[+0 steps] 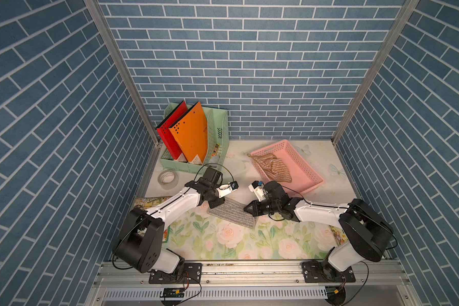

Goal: Fold the square dishcloth
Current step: Smooth out the cleaning item at the center of the board, then adjust the cleaning item at the center of the board.

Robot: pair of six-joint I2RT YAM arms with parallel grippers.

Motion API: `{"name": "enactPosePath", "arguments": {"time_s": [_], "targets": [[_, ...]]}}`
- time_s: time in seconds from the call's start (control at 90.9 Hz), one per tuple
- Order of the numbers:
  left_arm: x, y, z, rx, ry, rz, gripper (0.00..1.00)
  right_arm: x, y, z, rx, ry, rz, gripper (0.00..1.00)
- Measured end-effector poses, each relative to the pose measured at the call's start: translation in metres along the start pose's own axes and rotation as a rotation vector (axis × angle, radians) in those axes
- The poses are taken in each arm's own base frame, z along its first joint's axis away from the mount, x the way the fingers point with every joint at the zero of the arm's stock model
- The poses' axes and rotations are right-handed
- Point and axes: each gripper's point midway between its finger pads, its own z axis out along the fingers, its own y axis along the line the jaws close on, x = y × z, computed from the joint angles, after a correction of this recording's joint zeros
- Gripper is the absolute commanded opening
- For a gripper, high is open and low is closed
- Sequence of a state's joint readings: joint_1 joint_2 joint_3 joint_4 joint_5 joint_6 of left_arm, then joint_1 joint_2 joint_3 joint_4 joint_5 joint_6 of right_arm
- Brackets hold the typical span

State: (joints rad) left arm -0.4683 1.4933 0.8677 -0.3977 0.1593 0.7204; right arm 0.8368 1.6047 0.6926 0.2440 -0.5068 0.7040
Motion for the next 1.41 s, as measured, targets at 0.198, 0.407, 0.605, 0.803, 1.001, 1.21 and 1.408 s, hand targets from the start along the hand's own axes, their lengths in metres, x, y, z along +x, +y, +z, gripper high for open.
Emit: {"name": "enactPosePath", "arguments": {"time_s": [0.198,0.407,0.605,0.803,1.001,1.21,1.408], "targets": [[0.019,0.004,0.031,-0.031,0.066,-0.041,0.37,0.053,-0.035,0.001,0.041,0.069,0.099,0.00],[0.017,0.028,0.041,-0.143,0.073,-0.038,0.37,0.065,-0.029,-0.001,0.005,0.038,0.114,0.00],[0.012,0.037,0.043,-0.183,0.053,-0.037,0.38,0.090,0.005,0.007,-0.037,0.112,0.067,0.02],[-0.002,0.037,0.038,-0.171,0.006,-0.030,0.41,0.055,0.052,-0.014,-0.146,0.062,0.015,0.13],[-0.038,0.045,-0.010,-0.175,-0.115,-0.021,0.46,-0.005,0.032,-0.028,-0.136,-0.053,0.019,0.07],[-0.010,0.011,-0.023,-0.090,-0.069,-0.011,0.45,0.041,-0.019,-0.003,-0.050,0.086,0.109,0.02],[0.050,-0.029,0.003,0.003,0.104,-0.014,0.44,0.080,-0.023,-0.006,-0.037,0.139,0.102,0.02]]}}
